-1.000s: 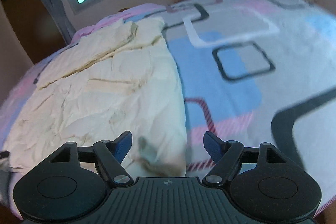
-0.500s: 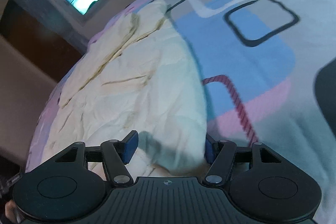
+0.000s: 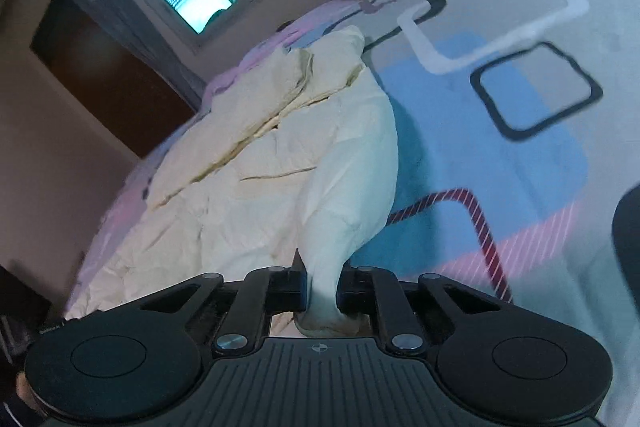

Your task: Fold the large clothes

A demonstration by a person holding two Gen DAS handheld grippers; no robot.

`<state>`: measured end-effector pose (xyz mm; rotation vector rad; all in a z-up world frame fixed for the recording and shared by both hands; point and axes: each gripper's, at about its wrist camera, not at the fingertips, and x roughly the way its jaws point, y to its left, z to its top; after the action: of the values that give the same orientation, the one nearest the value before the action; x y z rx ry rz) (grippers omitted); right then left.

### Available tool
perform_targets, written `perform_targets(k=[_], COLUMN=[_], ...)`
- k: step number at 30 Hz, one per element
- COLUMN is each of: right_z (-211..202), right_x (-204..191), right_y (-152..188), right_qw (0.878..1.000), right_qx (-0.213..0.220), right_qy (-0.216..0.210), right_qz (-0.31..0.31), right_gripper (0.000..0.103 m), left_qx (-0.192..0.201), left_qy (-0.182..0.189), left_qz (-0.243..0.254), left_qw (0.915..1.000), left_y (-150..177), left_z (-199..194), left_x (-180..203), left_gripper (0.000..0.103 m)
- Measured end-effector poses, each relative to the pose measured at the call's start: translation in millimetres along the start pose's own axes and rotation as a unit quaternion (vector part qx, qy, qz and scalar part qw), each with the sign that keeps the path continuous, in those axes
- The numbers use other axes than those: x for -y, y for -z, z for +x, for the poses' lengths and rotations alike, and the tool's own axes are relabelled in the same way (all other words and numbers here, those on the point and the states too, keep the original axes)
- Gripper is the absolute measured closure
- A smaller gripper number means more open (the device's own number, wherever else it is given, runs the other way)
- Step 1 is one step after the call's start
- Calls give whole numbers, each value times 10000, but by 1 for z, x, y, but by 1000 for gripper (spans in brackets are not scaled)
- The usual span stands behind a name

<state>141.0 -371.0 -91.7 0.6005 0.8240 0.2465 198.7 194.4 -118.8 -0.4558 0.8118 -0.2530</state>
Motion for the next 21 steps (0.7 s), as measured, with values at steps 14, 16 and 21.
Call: perform_targets(k=[14,16,21], right_z=[-27,-19,14], right_x=[-40,-47,-57], right_y=[-94,-120,-195], right_qw=[9919,9902,9868], right_qx=[984,1084,1269], right_qy=[-801,-879,-1004], right_qz=[39,36,80], right_gripper=[92,92,92], left_qx=[1224,1412,1723], left_qy=[495,595,773], left_qz=[-186,-116,-99], left_qw=[9911,9881,9820], left_y=[-70,-93,-156], left_z=[-26,-24,8], left_x=[42,52,66], left_gripper=[93,93,93])
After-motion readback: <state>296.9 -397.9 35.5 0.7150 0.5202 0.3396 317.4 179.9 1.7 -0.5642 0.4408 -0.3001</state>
